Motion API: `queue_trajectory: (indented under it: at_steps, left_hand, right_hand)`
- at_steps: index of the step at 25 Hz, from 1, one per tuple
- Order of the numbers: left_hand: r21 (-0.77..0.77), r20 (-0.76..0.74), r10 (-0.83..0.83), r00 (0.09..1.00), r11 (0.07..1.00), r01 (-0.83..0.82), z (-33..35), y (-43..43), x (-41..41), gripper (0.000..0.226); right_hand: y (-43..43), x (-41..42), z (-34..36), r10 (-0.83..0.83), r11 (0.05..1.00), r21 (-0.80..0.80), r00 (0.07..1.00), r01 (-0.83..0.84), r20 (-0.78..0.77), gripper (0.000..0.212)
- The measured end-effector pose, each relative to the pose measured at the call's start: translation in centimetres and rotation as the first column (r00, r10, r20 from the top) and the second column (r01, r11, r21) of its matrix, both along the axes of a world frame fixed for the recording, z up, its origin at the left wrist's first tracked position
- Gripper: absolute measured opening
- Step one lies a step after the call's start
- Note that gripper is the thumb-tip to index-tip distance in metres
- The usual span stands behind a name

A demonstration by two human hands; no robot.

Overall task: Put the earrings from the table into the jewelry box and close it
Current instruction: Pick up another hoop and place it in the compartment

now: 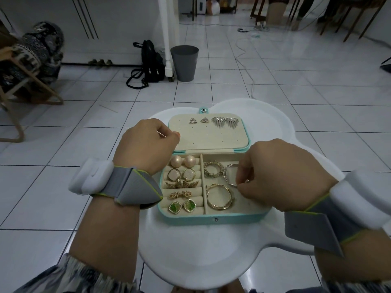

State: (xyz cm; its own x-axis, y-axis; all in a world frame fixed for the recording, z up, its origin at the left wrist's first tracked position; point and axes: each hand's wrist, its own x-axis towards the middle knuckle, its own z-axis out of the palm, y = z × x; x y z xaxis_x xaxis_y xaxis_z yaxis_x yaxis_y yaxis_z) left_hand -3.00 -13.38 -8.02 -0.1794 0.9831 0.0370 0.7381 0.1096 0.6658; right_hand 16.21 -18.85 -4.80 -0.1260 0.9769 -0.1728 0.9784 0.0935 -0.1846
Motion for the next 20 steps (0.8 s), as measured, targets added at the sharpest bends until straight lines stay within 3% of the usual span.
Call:
queue_trajectory:
  at_steps: [3, 10, 15, 20]
  left_hand:
    - [0.003, -0.011, -0.004, 1.000, 1.000, 0.004, 0.1, -0.1, 0.0, 0.012]
    - [-0.004, -0.027, -0.001, 1.000, 1.000, 0.001, 0.1, -0.1, 0.0, 0.012]
    - [0.125, -0.002, -0.044, 0.999, 0.991, 0.044, 0.8, -0.4, 1.2, 0.018]
    - [0.250, 0.011, -0.230, 0.973, 0.943, 0.220, 2.2, -1.8, 5.0, 0.012]
  right_hand:
    - [0.4, 0.2, -0.4, -0.020, 0.999, 0.044, 1.000, 0.020, -0.013, 0.012]
    - [0.7, 1.3, -0.4, -0.006, 0.999, 0.052, 0.990, 0.013, -0.138, 0.007]
    - [1.0, 5.5, 0.9, -0.194, 0.952, 0.138, 0.888, 0.273, -0.417, 0.005]
    - [0.5, 9.1, 0.1, -0.335, 0.917, 0.085, 0.867, 0.391, -0.369, 0.004]
